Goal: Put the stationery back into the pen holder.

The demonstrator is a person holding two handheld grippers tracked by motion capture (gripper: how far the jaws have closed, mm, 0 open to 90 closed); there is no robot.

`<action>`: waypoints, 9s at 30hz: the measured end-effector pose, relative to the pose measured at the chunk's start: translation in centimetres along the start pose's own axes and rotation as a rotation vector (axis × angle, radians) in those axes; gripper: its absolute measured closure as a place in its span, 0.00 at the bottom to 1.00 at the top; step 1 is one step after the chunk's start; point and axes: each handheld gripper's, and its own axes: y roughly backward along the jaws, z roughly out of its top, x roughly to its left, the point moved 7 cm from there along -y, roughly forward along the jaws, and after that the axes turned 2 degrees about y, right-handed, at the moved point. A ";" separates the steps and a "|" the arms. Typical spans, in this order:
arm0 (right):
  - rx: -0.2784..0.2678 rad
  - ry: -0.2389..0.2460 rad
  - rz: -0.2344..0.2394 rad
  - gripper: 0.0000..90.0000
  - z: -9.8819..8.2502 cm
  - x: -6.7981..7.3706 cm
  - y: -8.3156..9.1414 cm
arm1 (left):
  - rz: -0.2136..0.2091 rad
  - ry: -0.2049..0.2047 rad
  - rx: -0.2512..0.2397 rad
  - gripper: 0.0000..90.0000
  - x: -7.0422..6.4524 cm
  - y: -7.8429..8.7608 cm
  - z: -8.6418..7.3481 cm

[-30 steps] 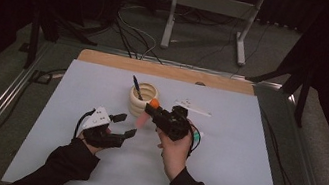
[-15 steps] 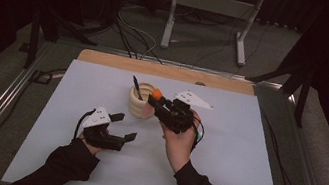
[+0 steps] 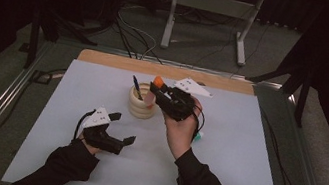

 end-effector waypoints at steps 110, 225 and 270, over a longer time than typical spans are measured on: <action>0.173 -0.092 0.030 0.11 -1.7 -4.0 -5.9 | -0.041 0.004 -0.011 0.00 -0.3 0.0 0.2; -0.034 -0.137 0.021 0.02 -3.2 -9.9 9.5 | -0.020 -0.130 0.361 0.74 -8.2 -17.9 -1.6; 0.025 -0.034 0.067 0.06 -5.0 -8.6 9.0 | -0.049 -0.153 0.366 0.74 -4.3 -9.7 0.0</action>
